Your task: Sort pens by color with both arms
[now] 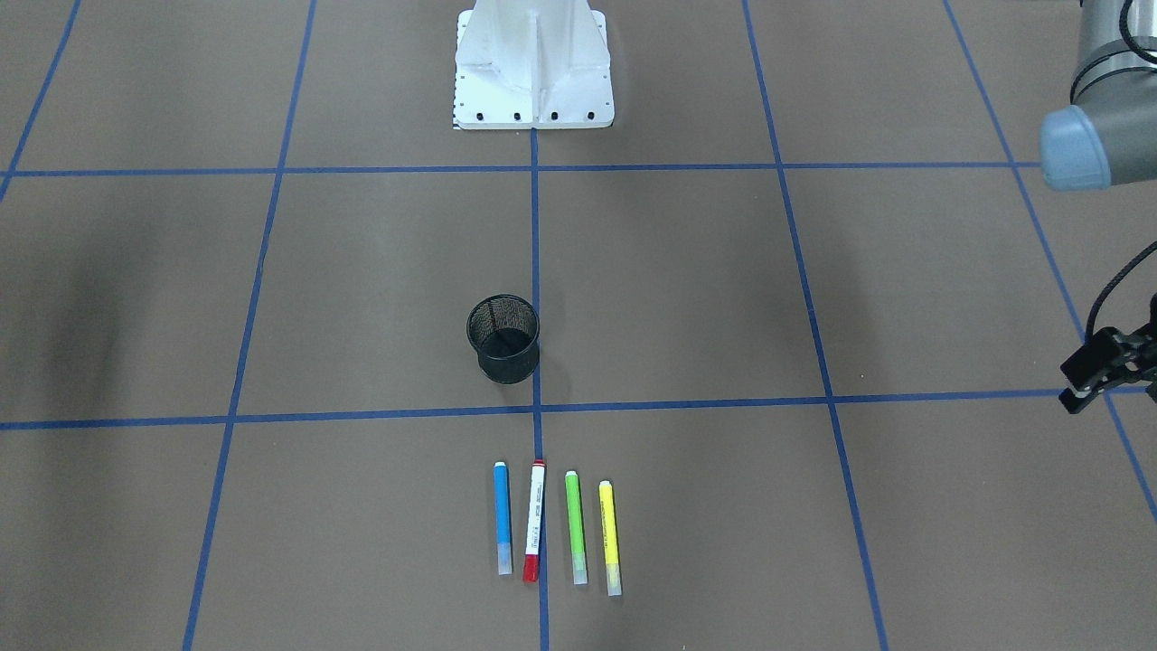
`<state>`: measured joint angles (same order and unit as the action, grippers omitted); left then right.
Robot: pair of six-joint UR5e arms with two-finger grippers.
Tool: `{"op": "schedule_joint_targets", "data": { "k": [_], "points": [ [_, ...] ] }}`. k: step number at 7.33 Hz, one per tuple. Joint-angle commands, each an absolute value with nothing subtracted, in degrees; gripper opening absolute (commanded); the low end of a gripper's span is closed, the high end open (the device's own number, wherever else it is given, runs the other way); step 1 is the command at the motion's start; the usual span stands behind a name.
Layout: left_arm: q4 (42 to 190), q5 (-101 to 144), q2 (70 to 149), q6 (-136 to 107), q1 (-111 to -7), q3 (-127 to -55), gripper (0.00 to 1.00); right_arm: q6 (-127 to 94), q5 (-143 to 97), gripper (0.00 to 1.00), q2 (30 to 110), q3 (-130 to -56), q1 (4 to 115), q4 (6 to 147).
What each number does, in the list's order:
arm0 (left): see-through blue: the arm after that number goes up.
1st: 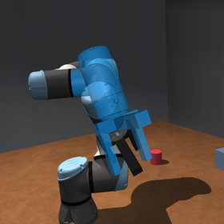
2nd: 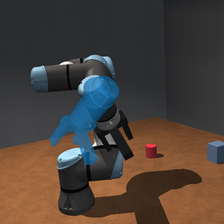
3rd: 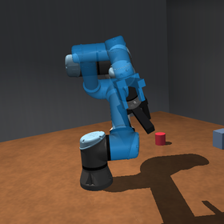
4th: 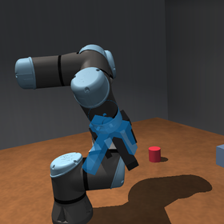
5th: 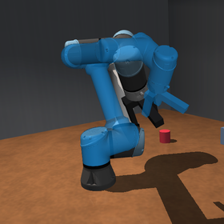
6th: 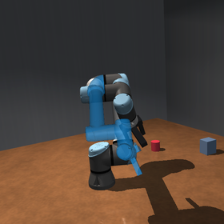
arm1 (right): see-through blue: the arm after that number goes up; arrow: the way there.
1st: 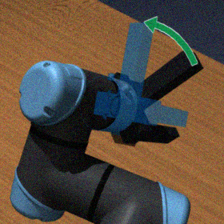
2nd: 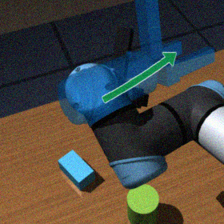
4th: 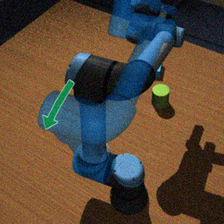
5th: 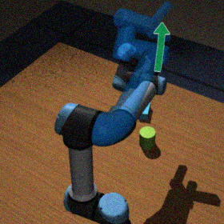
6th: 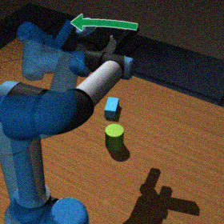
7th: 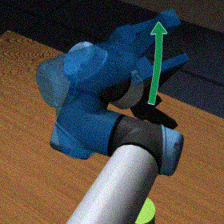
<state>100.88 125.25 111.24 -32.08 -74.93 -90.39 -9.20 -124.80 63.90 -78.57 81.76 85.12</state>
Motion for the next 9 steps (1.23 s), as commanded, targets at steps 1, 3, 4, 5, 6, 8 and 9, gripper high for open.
{"op": "schedule_joint_targets", "data": {
  "k": [1,3,4,5,6,8,9],
  "points": [
    [90.9,127.2,106.4,-15.3,-78.6,-93.9,1.0,3.8,-123.0,0.99,63.6,-81.7,86.4,104.4],
    [79.8,127.3,104.2,-10.7,-82.4,-95.6,1.0,3.3,-125.5,0.99,67.3,-83.5,88.7,110.5],
    [79.7,127.4,101.6,-10.1,-83.4,-95.7,1.0,3.2,-128.2,0.99,69.1,-83.5,90.2,110.6],
    [80.5,129.1,98.1,-10.0,-83.9,-96.8,1.0,3.2,-133.7,0.99,72.0,-83.6,90.9,110.1],
    [80.5,130.9,95.6,-9.9,-85.5,-98.8,1.0,3.2,-136.0,0.99,74.3,-83.6,91.4,109.8],
    [79.7,131.0,93.7,-1.0,-89.4,-98.4,1.0,3.1,-135.8,0.99,77.4,-84.6,91.4,108.9],
    [80.7,131.1,92.4,1.6,-90.6,-96.2,1.0,3.1,-135.7,0.99,78.4,-84.7,91.4,107.5]
  ]
}}
